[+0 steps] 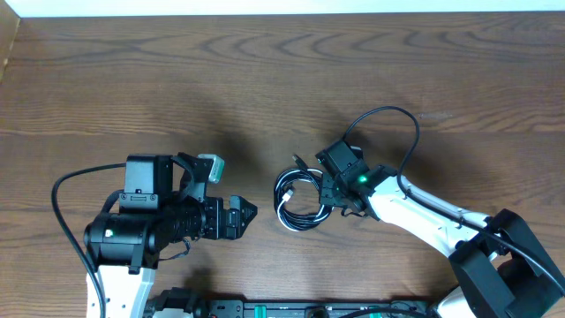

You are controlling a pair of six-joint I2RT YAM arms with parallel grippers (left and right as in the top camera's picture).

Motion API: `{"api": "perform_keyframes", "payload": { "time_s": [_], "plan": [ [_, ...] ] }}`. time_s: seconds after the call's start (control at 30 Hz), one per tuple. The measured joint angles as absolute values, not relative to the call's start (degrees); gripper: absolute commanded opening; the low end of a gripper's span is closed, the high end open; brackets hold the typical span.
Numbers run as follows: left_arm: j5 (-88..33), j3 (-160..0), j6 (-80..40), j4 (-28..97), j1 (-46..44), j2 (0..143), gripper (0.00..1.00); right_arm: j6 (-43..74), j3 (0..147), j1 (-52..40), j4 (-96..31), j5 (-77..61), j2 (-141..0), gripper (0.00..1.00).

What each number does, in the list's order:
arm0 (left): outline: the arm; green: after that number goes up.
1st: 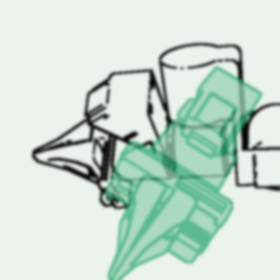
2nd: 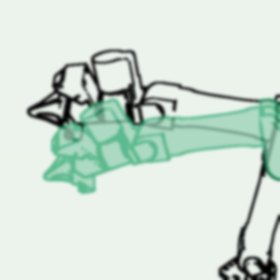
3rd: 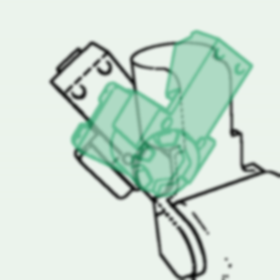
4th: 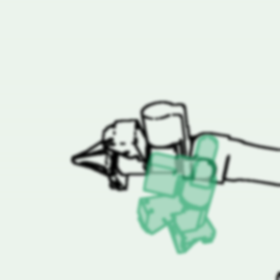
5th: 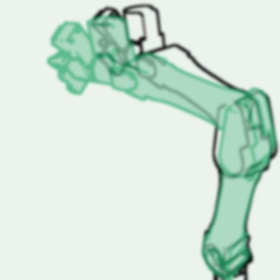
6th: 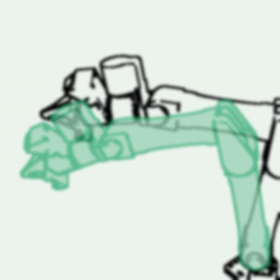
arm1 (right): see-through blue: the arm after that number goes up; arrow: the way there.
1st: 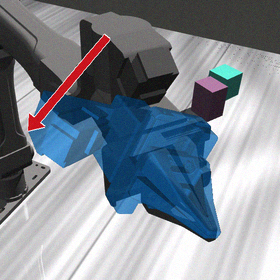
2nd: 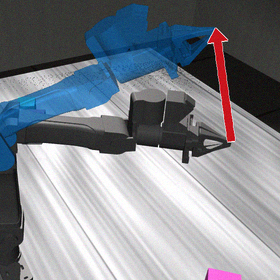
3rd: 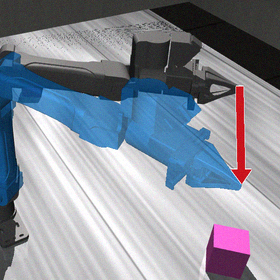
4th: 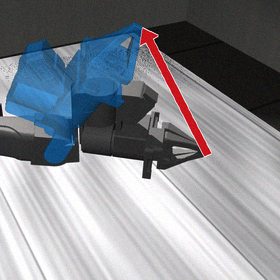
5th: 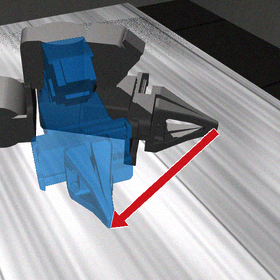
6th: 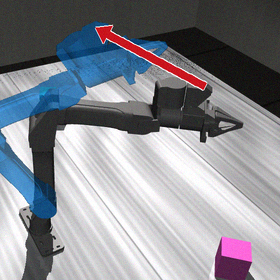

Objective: Untangle cables

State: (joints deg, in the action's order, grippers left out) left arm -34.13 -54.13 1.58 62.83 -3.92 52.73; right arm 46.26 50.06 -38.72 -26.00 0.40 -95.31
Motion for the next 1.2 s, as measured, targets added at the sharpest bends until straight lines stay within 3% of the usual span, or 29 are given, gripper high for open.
{"api": "perform_keyframes", "payload": {
  "time_s": [0.4,0.43,0.57,1.0,1.2],
  "plan": [
    [-34.2,-54.1,1.6,62.8,-3.9,52.7,0.98,46.2,50.0,-41.3,-22.4,-2.2,-96.2,0.29],
    [-34.2,-54.1,1.6,62.8,-3.9,52.7,0.98,46.2,50.0,-42.2,-21.9,-2.2,-96.2,0.27],
    [-34.1,-54.1,1.6,62.8,-3.9,52.7,0.98,46.3,50.0,-44.9,-21.4,-2.2,-96.2,0.01],
    [-34.1,-54.1,1.6,62.9,-3.9,52.7,0.98,45.0,50.1,-44.2,-21.4,-0.6,-96.1,0.01],
    [-34.1,-54.1,1.6,62.7,-3.9,52.7,0.99,35.6,54.8,-42.5,-26.7,-2.2,-92.4,0.01]
  ]
}}
